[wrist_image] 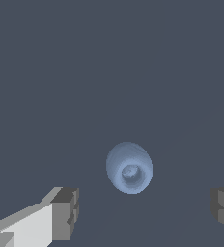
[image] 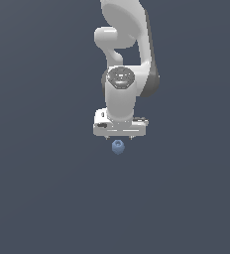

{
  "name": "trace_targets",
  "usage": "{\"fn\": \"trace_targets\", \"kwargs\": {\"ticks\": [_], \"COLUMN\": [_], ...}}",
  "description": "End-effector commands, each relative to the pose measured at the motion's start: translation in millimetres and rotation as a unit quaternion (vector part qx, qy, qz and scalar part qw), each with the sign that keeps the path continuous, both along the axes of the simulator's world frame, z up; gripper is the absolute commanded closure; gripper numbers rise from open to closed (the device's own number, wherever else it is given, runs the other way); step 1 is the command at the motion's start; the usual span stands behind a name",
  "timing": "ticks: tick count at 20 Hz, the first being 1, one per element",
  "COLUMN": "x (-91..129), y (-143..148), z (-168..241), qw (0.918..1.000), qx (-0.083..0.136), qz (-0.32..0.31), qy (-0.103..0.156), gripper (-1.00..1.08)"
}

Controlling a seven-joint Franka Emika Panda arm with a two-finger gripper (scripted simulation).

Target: Pick up the object and move it to a goal position.

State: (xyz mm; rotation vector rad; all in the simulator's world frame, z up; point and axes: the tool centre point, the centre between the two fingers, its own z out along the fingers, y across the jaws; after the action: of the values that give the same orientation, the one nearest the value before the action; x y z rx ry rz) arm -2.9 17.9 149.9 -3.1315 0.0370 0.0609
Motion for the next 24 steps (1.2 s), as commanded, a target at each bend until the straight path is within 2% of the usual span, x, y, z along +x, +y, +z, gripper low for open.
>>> {"fn": "trace_targets", "kwargs": {"ticks": [1,10,17,24], "x": [-0.8,-6.4,-12.6,-16.6], "y": [0.0,0.0,-1.0,-2.0], "z": [-2.7,-20.7,-37.7,-47.2], "qw": [0.9999,0.9955,0.9844,0.9748], "qx": [0.0,-0.004,-0.007,-0.009], "qz": [-0.012,-0.094,-0.175,-0.222], "qy": [-0.001,-0.007,-0.013,-0.017], "gripper": [-0.92,-0.92,-0.92,-0.92]}}
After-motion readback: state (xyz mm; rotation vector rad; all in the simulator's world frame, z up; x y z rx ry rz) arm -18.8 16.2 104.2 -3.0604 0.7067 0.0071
